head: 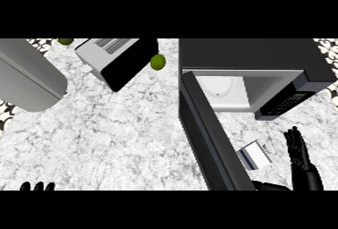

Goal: Pick up the milk, place it into the microwave and close the microwave

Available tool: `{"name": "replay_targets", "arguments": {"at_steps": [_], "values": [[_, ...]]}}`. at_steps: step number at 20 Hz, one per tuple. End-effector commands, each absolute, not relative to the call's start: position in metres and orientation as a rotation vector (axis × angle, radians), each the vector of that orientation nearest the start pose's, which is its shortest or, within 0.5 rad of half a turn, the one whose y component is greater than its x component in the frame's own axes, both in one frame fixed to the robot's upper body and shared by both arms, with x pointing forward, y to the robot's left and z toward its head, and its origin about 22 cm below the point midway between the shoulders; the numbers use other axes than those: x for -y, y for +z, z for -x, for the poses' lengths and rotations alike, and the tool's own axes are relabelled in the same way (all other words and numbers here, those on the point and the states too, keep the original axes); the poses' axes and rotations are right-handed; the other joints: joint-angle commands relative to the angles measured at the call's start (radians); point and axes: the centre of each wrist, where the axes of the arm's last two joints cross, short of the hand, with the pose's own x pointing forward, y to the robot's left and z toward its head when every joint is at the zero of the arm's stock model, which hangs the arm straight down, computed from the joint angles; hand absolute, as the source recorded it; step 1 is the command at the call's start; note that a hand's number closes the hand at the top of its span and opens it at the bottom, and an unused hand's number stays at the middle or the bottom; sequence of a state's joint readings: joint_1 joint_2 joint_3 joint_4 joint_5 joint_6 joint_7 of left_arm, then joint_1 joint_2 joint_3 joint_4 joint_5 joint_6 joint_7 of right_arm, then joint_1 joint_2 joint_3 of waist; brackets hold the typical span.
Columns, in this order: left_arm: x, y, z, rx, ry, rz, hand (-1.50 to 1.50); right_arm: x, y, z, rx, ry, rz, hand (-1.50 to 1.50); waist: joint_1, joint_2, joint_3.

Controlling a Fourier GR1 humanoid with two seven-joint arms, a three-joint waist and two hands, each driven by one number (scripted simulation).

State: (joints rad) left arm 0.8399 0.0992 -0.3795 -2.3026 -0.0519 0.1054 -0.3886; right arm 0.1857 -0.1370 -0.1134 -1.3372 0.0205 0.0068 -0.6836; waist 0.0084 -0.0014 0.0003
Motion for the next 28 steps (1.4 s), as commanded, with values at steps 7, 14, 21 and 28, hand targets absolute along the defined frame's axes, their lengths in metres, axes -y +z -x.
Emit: {"name": "replay_targets", "arguments": {"at_steps": [7,14,21,28], "values": [[-0.211,0.053,-0.058,1.916,0.059,-0.091,-1.5,0.319,-0.118,-0.195,1.799,0.092,0.279,-1.5,0.002,0.0,0.0],[-0.218,0.066,-0.055,1.919,0.07,-0.108,-1.5,0.34,-0.127,-0.204,1.733,0.116,0.236,-1.5,0.004,0.001,0.0],[-0.237,0.068,-0.057,1.911,0.066,-0.1,-1.5,0.34,-0.162,-0.184,1.728,0.067,0.141,-1.5,0.007,0.002,0.001],[-0.226,0.064,-0.064,1.913,0.072,-0.066,-1.5,0.309,-0.166,-0.211,1.744,0.062,0.141,-1.5,0.003,0.002,0.001]]}}
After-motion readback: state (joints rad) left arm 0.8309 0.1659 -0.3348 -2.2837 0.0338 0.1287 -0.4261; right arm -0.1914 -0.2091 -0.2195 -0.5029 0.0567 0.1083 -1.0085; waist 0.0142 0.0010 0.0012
